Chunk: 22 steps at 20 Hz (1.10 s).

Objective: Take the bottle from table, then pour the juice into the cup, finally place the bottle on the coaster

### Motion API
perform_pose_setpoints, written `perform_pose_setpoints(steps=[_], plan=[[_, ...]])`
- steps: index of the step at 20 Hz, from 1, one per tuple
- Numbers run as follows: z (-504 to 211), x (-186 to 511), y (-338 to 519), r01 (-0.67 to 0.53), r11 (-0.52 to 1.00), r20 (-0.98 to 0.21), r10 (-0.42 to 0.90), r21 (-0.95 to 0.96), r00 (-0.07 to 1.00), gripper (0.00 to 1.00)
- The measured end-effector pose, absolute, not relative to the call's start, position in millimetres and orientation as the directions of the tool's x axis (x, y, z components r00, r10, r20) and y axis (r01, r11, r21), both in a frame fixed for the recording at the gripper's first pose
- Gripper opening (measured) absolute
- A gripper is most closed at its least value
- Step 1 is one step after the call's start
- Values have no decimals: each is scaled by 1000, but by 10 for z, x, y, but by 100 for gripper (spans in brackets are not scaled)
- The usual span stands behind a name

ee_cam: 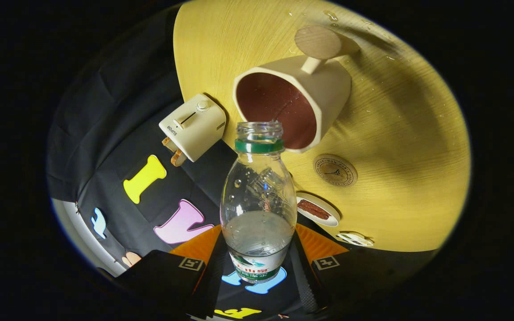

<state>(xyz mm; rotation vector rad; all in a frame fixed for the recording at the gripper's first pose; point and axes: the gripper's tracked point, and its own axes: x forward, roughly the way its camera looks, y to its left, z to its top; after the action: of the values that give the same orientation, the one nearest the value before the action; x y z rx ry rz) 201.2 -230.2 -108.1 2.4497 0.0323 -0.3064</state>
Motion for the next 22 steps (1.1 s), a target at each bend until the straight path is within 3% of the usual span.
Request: perform_pose_setpoints(steps=[16, 22], plan=[[-1093, 2011, -2268, 105, -783, -237, -56, 613, 970, 74], [-1138, 1945, -2077, 178, -646, -267, -41, 743, 963, 74]])
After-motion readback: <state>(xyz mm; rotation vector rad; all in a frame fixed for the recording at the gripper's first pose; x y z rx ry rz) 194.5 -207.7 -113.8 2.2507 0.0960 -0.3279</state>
